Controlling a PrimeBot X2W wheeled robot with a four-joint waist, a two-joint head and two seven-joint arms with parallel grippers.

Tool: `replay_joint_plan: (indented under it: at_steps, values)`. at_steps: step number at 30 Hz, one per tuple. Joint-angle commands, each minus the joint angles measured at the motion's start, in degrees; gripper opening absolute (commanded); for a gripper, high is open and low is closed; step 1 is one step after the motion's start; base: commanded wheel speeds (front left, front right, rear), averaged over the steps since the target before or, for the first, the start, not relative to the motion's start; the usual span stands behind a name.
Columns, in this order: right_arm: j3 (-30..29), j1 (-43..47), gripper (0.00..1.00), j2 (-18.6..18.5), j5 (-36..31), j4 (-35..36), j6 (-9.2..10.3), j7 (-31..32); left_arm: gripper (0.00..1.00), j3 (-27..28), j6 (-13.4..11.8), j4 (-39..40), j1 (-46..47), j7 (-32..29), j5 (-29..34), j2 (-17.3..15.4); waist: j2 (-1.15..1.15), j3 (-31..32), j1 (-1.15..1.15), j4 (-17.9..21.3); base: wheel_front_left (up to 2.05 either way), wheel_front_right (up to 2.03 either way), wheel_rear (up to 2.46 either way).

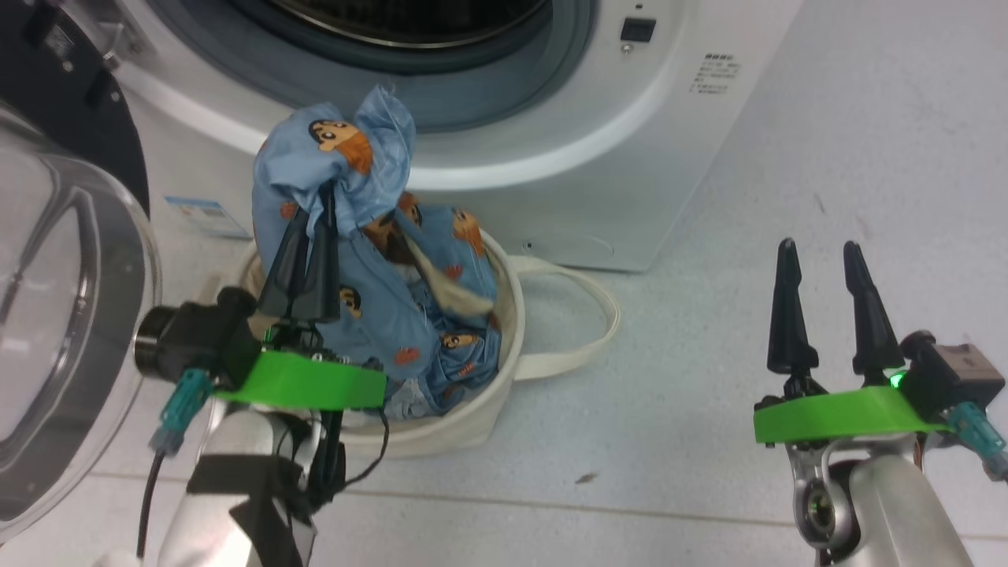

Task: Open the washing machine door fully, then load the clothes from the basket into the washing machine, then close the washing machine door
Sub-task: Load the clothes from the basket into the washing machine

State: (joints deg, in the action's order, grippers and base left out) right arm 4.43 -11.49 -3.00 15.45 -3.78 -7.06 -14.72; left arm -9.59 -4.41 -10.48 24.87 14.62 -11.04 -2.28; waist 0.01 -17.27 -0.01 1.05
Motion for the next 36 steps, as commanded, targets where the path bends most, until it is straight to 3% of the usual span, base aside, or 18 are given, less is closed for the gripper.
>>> replay_joint_plan:
  at_steps: [1,10,20,28,36]
  values:
    - [1.2,0.6,1.00,0.1,0.4,1.5,-0.43,-0.3,0.00,1.9,0.5,3.3,-0.3,0.4,-0.1,-0.6,-0.01,2.1,0.01,-0.2,0.00,0.00,0.00]
    - [1.6,4.0,1.00,0.1,1.1,0.6,-0.43,-0.3,0.00,1.1,1.0,11.1,-8.0,0.4,-3.1,-0.6,-0.01,8.0,0.01,-0.3,0.00,0.00,0.00]
    - [2.0,3.8,1.00,0.1,1.5,0.8,-0.43,-0.3,0.00,1.4,1.6,11.4,-7.6,0.4,-4.3,-0.6,-0.01,6.3,0.01,1.4,0.00,0.00,0.00]
    - [2.5,1.4,1.00,0.1,1.3,1.4,-0.43,-0.3,0.00,3.5,2.8,7.6,0.6,0.4,-4.1,-0.6,-0.01,0.3,0.01,4.2,0.00,0.00,0.00]
    - [3.5,-2.2,1.00,0.1,2.0,2.3,-0.43,-0.3,0.00,8.7,4.7,-4.8,17.2,0.4,-1.6,-0.6,-0.01,-8.3,0.01,8.3,0.00,0.00,0.00]
